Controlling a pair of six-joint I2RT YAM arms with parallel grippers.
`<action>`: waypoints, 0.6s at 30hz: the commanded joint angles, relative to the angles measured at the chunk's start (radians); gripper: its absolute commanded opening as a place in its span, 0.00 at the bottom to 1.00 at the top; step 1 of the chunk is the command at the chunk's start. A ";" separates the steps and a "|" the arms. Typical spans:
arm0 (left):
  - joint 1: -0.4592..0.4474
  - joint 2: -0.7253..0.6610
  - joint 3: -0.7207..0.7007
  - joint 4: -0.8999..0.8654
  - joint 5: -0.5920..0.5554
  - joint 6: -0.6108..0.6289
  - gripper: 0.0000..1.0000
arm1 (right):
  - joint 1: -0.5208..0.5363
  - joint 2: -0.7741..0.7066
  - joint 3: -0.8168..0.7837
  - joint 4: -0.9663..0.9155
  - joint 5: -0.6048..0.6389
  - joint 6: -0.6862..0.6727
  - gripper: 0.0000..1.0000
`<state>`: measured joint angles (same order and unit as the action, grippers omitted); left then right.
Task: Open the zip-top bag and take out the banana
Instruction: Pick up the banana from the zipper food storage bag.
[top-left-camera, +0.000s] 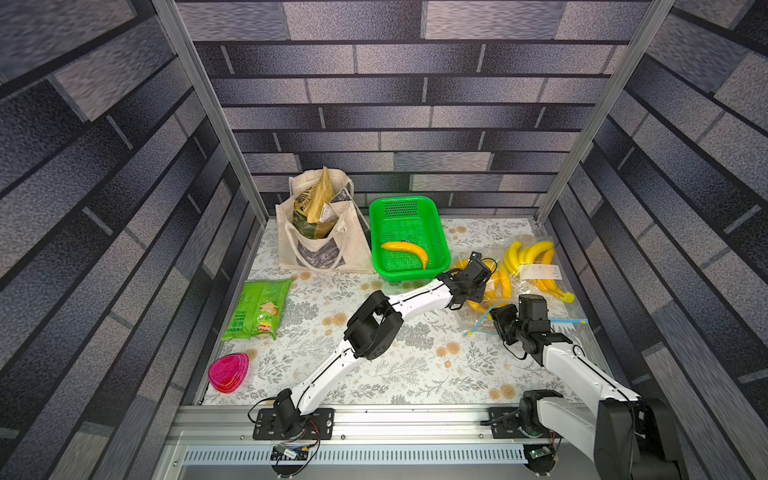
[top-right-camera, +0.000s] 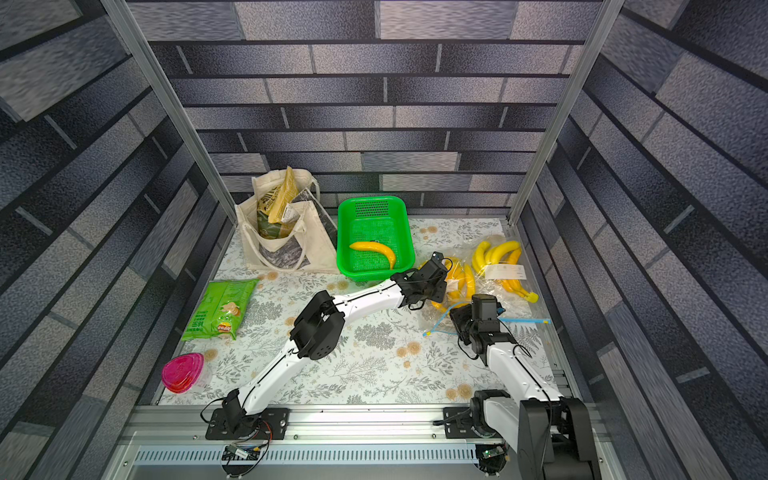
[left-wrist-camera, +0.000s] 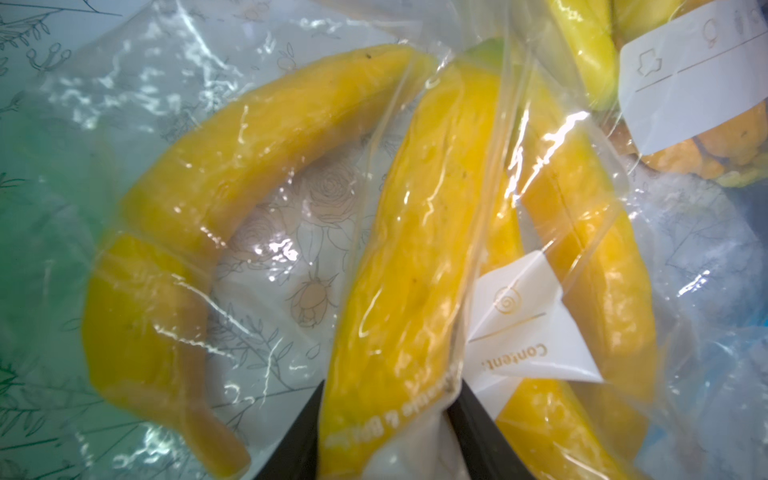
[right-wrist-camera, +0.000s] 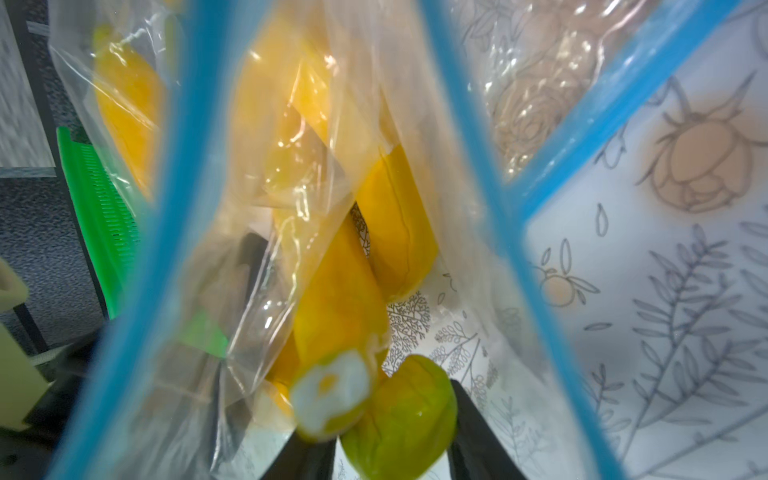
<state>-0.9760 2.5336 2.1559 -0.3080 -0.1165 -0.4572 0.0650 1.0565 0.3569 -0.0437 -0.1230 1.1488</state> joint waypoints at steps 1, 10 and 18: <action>-0.013 -0.070 -0.075 0.011 -0.011 -0.027 0.45 | -0.004 0.006 -0.008 0.025 0.036 0.014 0.49; -0.016 -0.125 -0.207 0.129 -0.003 -0.094 0.41 | -0.004 0.062 -0.003 0.087 -0.010 0.059 0.48; -0.015 -0.133 -0.235 0.170 0.005 -0.120 0.48 | -0.001 -0.053 0.001 -0.030 0.064 0.019 0.29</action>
<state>-0.9787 2.4428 1.9430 -0.1261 -0.1192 -0.5591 0.0650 1.0508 0.3534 -0.0261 -0.0986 1.1900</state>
